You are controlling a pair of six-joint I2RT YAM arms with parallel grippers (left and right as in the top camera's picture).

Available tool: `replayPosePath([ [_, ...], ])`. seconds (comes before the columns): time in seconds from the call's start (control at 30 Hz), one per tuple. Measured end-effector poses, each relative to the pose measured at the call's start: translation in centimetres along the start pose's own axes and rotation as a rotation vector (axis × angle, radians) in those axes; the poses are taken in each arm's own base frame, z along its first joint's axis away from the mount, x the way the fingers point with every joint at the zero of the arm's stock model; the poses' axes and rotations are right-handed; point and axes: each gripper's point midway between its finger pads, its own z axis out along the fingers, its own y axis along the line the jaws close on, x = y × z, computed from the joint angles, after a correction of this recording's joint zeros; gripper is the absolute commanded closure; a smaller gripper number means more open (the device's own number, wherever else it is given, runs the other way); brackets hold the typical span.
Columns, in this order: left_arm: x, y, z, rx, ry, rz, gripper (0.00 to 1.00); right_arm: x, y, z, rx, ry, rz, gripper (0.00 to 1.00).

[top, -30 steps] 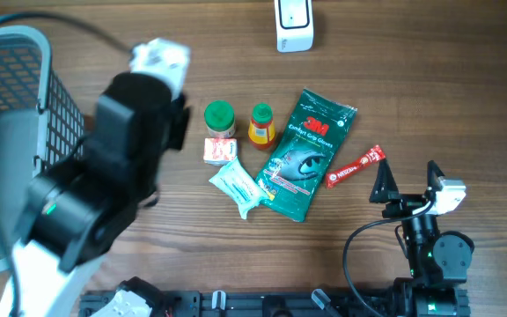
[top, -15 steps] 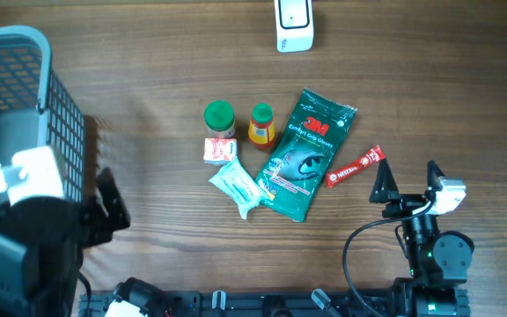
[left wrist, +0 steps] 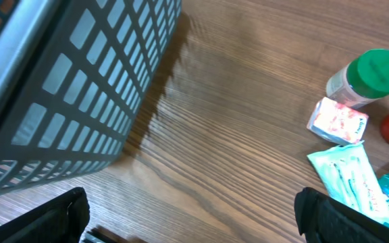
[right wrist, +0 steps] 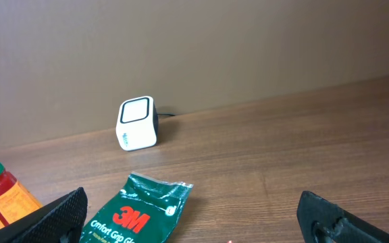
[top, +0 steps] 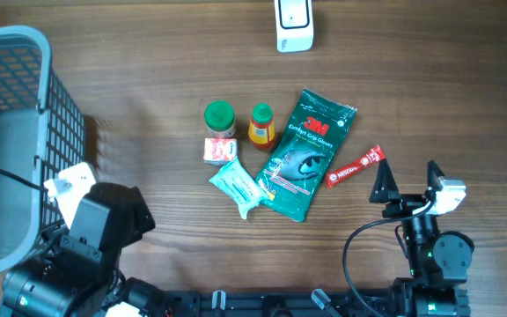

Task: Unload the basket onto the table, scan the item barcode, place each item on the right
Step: 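Retract the left gripper back beside the basket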

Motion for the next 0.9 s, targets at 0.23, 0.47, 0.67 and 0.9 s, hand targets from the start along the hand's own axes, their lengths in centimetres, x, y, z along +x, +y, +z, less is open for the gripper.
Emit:
replayPosePath([
  [0.23, 0.37, -0.21, -0.08, 0.019, 0.017, -0.016, 0.00, 0.00, 0.01, 0.00, 0.000, 0.000, 0.000, 0.00],
  [0.47, 0.37, -0.22, -0.08, 0.020, 0.017, -0.019, 0.00, 0.00, 0.01, 0.00, 0.000, 0.000, 0.000, 0.00],
  [0.67, 0.37, -0.22, -0.08, 0.020, 0.017, -0.019, 0.00, 0.00, 0.01, 0.00, 0.000, 0.000, 0.000, 0.00],
  [0.9, 0.37, -0.22, -0.08, 0.020, 0.017, -0.019, 0.00, 0.00, 0.00, 0.00, 0.000, 0.000, 0.000, 0.00],
])
